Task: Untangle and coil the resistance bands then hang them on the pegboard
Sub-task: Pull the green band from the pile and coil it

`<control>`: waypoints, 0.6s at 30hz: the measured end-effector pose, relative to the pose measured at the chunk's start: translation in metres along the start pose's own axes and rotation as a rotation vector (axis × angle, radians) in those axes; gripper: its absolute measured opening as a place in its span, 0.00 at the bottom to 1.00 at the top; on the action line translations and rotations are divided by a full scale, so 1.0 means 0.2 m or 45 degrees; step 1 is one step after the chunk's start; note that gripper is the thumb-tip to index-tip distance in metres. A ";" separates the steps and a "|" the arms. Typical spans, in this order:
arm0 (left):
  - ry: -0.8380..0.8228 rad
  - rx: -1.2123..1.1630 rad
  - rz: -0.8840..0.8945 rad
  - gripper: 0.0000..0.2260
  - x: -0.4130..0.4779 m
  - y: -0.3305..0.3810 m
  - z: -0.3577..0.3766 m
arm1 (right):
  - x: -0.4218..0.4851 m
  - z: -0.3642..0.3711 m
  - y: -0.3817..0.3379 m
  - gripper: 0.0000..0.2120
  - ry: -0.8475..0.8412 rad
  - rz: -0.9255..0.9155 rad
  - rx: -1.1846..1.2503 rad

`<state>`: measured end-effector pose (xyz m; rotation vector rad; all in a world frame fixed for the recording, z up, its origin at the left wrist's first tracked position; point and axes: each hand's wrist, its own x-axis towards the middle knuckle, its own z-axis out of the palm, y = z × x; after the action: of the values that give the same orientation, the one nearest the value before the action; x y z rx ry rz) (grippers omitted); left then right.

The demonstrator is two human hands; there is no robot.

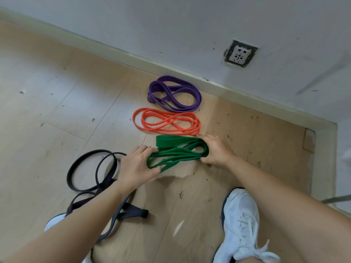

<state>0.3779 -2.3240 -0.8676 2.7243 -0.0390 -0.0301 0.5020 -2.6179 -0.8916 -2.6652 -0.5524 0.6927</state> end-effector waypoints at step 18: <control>-0.117 0.080 0.121 0.18 -0.28 0.08 0.12 | 0.02 0.04 0.03 0.56 -0.110 0.003 -0.019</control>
<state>0.3215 -2.3471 -0.8824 2.7784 -0.1994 -0.1291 0.5035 -2.6201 -0.9027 -2.6603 -0.5797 0.8102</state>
